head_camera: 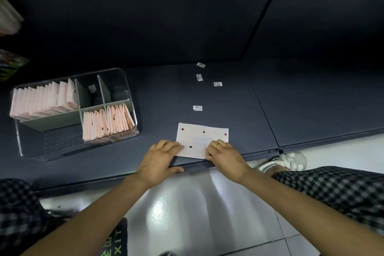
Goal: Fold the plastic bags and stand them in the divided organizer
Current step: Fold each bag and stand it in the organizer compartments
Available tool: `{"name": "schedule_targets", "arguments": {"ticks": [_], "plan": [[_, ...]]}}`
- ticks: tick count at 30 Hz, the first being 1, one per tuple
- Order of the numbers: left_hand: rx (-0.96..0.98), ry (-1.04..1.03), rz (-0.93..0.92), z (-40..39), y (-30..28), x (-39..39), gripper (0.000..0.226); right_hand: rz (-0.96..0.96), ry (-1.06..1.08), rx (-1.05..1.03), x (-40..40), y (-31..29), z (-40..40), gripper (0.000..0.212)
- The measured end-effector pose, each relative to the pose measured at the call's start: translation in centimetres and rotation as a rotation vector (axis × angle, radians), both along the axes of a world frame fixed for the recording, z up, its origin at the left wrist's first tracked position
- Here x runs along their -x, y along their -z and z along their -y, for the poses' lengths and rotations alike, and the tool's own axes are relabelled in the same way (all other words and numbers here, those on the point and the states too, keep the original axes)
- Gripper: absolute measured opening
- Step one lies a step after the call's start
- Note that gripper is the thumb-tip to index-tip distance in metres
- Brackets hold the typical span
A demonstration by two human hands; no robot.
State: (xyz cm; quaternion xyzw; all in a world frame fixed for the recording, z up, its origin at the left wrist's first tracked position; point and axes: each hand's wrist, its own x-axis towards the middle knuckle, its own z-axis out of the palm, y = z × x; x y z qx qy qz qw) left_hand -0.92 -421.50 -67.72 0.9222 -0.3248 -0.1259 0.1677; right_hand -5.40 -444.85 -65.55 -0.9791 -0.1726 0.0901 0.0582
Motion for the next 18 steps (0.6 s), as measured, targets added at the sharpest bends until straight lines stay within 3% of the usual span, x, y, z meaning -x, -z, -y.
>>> {"name": "schedule_targets", "arguments": {"ticks": [7,11,14,18], "plan": [[0.111,-0.05,-0.006,-0.3,-0.4,-0.1,0.037,-0.523,0.064,-0.388,-1.8,-3.2,0.0,0.015],[0.133,-0.106,-0.082,0.2,-0.8,-0.3,0.021,-0.56,0.1,-0.388,-2.2,-3.4,0.5,0.004],[0.115,-0.175,-0.157,0.6,-0.8,-0.4,0.019,-0.631,0.231,-0.462,-1.9,-3.1,1.3,0.028],[0.111,-0.315,-0.248,1.0,-1.1,-0.7,0.023,-0.492,0.351,-0.429,-1.6,-2.1,2.2,0.023]]}}
